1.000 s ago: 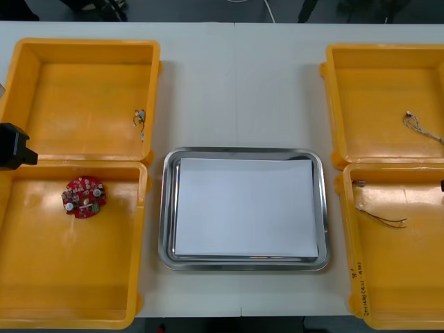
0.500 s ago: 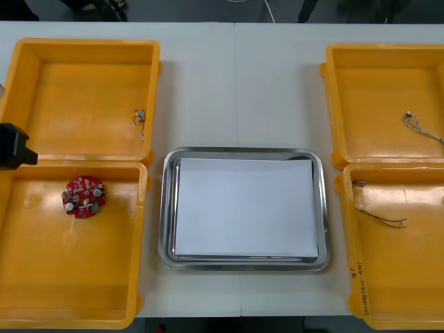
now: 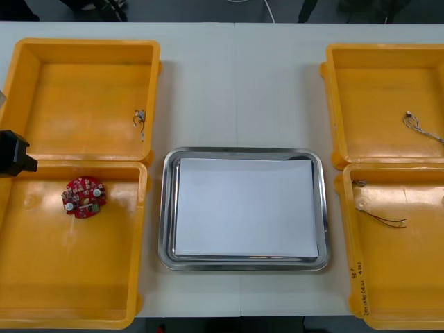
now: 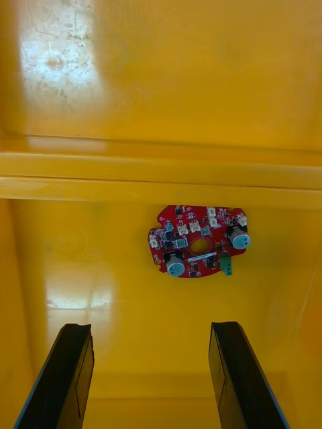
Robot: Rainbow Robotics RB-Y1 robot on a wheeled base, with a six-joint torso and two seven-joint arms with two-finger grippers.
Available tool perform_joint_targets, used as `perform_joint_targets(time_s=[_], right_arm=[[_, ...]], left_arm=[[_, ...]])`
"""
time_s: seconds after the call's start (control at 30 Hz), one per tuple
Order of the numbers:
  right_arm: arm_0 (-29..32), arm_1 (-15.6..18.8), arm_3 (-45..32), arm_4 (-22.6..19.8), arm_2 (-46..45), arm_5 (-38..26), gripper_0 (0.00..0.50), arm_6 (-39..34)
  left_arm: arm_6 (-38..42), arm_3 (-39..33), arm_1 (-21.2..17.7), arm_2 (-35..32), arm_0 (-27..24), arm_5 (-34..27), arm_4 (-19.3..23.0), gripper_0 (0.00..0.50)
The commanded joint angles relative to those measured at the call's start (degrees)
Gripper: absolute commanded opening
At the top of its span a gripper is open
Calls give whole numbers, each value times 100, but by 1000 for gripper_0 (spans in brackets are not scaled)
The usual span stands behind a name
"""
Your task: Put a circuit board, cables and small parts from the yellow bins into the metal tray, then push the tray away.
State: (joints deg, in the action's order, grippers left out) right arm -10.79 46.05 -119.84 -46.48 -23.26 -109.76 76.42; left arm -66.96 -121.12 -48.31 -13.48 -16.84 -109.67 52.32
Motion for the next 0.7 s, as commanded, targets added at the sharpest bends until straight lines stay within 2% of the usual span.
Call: perform_joint_targets(time_s=[0.03,0.4,0.7], right_arm=[[183,141,-162,-54,32,139,500,93],[517,-79,-162,-159,234,499,500,146],[860,-211,-118,227,656,1229,500,172]], left_arm=[[-291,-113,-65,-40,84,-33,23,500],[-194,-122,146,-40,322,-33,-91,500],[-168,-122,515,4,383,-33,-346,500]])
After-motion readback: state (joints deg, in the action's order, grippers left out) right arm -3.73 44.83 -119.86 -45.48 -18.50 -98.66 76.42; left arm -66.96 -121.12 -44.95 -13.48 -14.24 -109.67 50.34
